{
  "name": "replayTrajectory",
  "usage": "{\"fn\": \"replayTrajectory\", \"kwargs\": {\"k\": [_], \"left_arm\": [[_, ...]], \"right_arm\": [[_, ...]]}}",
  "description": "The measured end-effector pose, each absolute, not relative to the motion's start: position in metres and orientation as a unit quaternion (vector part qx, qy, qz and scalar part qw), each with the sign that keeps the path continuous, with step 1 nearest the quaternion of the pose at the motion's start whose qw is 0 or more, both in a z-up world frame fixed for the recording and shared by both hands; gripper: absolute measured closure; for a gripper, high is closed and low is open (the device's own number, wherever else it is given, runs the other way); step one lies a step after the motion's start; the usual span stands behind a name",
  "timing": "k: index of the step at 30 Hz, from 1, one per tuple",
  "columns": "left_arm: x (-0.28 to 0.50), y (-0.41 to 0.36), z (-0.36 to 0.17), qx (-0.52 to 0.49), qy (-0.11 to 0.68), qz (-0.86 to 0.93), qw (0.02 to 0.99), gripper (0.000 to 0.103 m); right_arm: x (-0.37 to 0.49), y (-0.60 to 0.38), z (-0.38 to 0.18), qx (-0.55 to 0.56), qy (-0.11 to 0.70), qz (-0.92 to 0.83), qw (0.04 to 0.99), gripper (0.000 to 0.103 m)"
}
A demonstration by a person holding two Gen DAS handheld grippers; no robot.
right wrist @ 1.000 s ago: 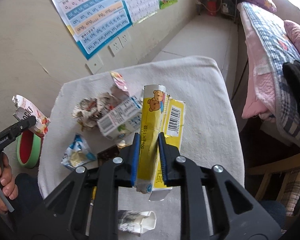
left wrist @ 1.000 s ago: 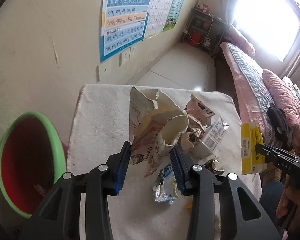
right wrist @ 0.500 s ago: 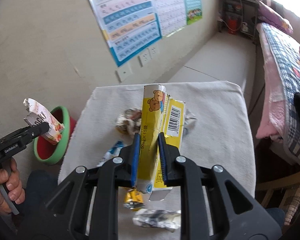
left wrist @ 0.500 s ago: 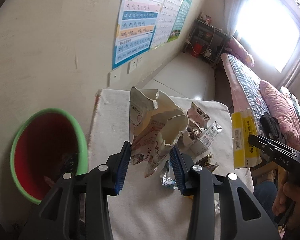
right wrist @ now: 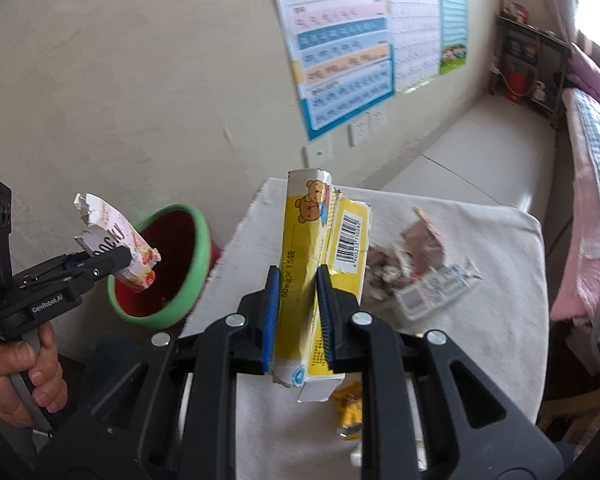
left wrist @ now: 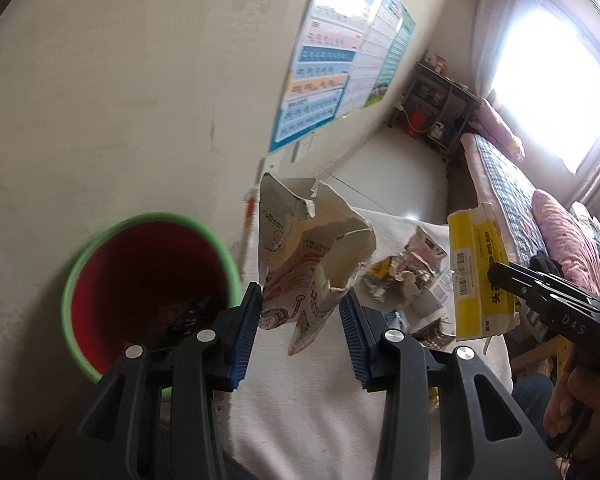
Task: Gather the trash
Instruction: 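Grasp the paper carton with the left tool while the right tool grasps the yellow carton, then carry both cartons over the red bucket and open both tools to drop them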
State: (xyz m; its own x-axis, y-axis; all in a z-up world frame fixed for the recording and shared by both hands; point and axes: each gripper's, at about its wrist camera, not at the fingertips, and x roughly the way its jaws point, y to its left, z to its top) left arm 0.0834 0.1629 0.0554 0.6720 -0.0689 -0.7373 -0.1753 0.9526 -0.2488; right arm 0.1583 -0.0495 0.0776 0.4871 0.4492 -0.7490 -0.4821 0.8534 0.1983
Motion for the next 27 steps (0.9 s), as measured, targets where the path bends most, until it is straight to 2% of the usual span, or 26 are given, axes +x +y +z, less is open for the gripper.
{"fn": "replayTrajectory", "kwargs": {"k": [15,27], "left_arm": [[0.054,0.254,0.059,-0.190,0.385,0.087,0.899,0.065],[0.045,0.306,0.037,-0.220,0.391,0.111,0.887,0.065]], "right_arm": [[0.158,0.068,0.088,-0.047,0.420,0.356,0.833,0.084],[0.159,0.149,0.070,-0.066,0.428,0.410,0.803,0.084]]}}
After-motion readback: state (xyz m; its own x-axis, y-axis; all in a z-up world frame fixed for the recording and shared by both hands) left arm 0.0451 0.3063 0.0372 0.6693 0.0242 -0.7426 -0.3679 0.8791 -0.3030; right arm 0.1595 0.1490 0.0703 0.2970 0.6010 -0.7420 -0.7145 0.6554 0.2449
